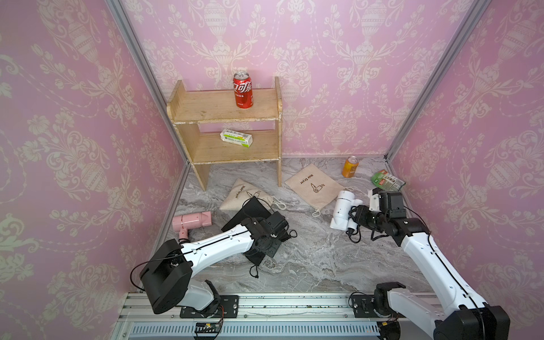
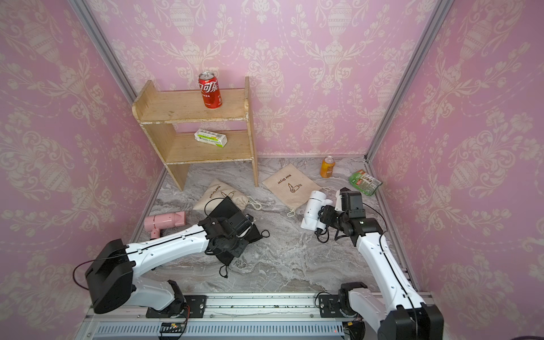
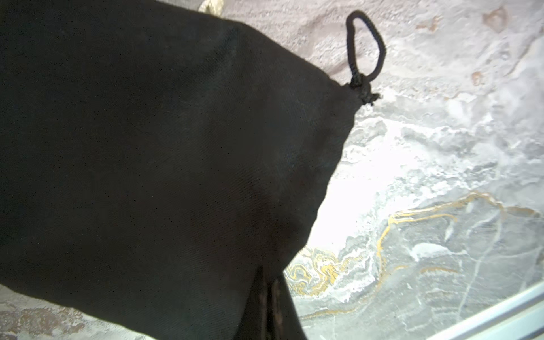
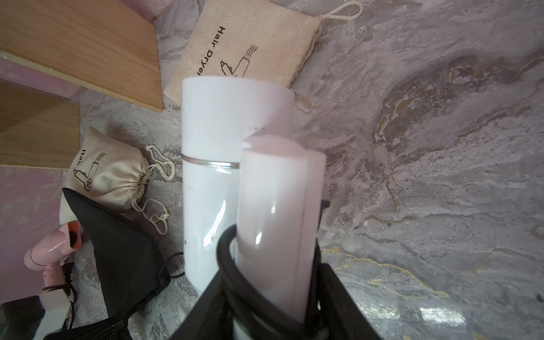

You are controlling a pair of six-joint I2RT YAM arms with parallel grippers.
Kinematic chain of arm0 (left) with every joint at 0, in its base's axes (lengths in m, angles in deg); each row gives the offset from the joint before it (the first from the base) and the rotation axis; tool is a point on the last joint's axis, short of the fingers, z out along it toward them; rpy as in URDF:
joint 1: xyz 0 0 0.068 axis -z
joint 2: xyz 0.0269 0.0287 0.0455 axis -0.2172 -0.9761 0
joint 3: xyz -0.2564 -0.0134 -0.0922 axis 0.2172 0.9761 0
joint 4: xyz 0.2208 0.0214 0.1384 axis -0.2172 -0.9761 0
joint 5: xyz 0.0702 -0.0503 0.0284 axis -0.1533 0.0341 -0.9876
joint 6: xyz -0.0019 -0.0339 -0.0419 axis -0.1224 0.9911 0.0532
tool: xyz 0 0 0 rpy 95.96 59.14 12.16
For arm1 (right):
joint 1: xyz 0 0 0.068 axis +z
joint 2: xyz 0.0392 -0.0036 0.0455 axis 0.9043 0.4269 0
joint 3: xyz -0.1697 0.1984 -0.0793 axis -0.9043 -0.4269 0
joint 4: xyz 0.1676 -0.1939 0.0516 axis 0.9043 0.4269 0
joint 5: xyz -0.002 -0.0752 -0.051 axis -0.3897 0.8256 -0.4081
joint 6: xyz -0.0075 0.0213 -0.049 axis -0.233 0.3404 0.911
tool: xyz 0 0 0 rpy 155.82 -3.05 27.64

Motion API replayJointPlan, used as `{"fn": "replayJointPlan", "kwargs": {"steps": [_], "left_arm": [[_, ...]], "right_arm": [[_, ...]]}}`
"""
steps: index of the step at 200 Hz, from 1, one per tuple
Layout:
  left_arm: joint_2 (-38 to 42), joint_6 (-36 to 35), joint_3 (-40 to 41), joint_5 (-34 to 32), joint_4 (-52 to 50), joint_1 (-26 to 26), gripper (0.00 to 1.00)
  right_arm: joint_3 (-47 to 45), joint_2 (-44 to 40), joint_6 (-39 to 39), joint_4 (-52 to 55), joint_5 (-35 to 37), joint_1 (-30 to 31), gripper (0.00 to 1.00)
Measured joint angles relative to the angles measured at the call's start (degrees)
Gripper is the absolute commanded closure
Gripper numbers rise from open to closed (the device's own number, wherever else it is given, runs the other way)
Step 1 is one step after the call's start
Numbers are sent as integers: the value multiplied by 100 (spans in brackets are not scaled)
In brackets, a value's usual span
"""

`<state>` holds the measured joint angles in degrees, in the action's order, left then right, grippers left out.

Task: Pack away hair dryers
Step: Pick up the drawstring bag from the center of the board, then open the drawstring bag at the center of the board.

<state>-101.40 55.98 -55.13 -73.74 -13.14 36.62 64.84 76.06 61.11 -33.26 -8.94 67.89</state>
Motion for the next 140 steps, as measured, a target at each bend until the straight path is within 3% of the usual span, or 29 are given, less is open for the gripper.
{"fn": "replayJointPlan", "kwargs": {"steps": [39,72,108,140], "left_arm": [[299,-437,-1132,157,-474,-28,100],[68,-1104,-2518,184,-938,-223,100],[-868,-1989,-4089,210,-1174,-586,100],[-2114,-2531,-5335,472,-1261,-603,100]], "right_arm": [[0,-15,50,66,66,0,76],[2,-205,105,345,358,0,75],[2,-525,103,697,697,-90,75],[2,-684,103,955,820,-389,75]]}}
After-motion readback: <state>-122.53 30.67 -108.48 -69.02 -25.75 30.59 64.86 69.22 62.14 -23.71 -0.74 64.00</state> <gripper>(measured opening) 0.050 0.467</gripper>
